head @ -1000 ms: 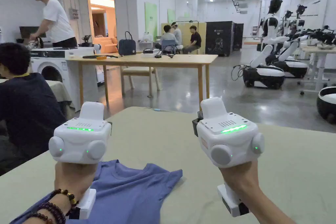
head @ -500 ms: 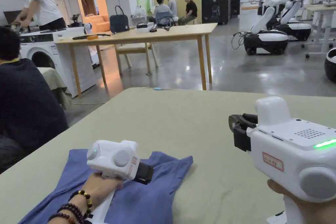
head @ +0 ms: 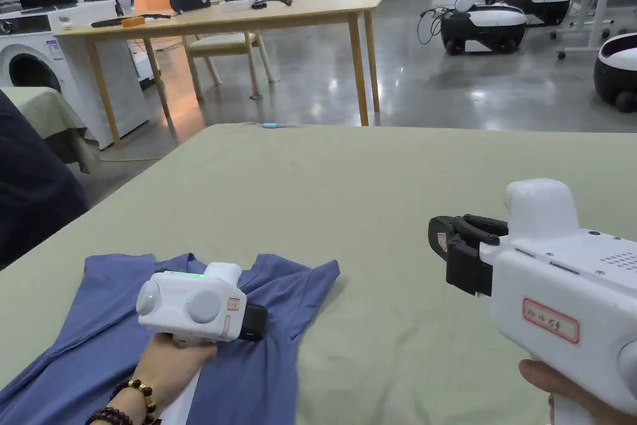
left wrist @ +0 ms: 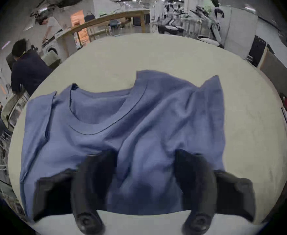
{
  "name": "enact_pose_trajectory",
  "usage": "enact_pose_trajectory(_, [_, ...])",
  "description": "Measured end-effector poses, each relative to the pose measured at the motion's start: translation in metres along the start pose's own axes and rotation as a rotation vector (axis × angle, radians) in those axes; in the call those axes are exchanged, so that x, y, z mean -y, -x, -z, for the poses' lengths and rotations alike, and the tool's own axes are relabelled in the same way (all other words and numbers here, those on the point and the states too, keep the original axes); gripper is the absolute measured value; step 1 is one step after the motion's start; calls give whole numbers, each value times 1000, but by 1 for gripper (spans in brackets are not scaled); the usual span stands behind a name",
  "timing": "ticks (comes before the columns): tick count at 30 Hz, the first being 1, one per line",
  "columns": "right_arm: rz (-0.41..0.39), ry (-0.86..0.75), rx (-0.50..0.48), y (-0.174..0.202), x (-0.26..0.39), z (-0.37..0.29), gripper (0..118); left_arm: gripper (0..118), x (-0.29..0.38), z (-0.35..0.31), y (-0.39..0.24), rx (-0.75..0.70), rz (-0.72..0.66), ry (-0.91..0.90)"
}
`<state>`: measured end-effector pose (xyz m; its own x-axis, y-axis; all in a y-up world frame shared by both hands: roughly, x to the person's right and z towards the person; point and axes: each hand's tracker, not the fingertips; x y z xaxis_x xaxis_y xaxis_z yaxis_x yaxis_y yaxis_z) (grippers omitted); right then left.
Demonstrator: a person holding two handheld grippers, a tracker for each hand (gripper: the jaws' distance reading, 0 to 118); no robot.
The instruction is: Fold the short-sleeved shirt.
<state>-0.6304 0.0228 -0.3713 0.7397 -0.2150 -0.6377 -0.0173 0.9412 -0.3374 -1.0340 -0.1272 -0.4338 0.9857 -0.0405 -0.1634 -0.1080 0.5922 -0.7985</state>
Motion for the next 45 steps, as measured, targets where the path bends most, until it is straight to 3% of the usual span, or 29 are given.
enact_pose_trajectory(1, [70,1,-41,-2,-1,-3,0,37,-5,-1,-1,-11,12,9])
enact_pose_trajectory(4, [169,16,-97,-7,-5,-12,1,22,-5,0,-3,-56,21,3])
enact_pose_trajectory(5, [166,14,-97,-8,-7,-16,1,10,-6,7,2,-50,19,4])
enact_pose_trajectory(10, [109,-27,-29,-20,-15,-44,1,8,-5,-25,-9,-73,-52,-181])
enact_pose_trajectory(13, [127,-49,-18,-34,-22,-68,1,8,-24,-44,-16,-5,-63,-188])
enact_pose_trajectory(16, [143,-89,-14,-46,-30,-102,1,8,-44,-72,-45,98,-8,-315])
enact_pose_trajectory(19, [117,-149,52,-54,-40,-144,1,8,-65,-106,-113,246,60,-431])
enact_pose_trajectory(23, [86,-229,143,-70,-53,-208,1,8,-87,-134,-240,450,223,-448])
enact_pose_trajectory(28, [44,-301,283,-94,-62,-270,1,8,-88,-159,-409,719,430,-434])
enact_pose_trajectory(32, [72,-335,363,-116,-61,-305,1,8,-66,-157,-528,815,552,-358])
enact_pose_trajectory(35, [93,-347,418,-132,-55,-324,1,8,-33,-124,-589,836,608,-283])
enact_pose_trajectory(37, [101,-342,452,-139,-51,-333,1,8,-3,-94,-616,765,652,-170])
enact_pose_trajectory(42, [101,-311,482,-152,-39,-341,1,8,48,-45,-629,636,670,-88])
enact_pose_trajectory(43, [99,-302,494,-153,-38,-339,1,12,46,-45,-626,658,642,-100])
enact_pose_trajectory(44, [97,-295,497,-153,-37,-338,1,28,42,-46,-622,682,634,-102])
enact_pose_trajectory(45, [94,-290,494,-153,-35,-337,1,64,34,-53,-619,712,614,-96])
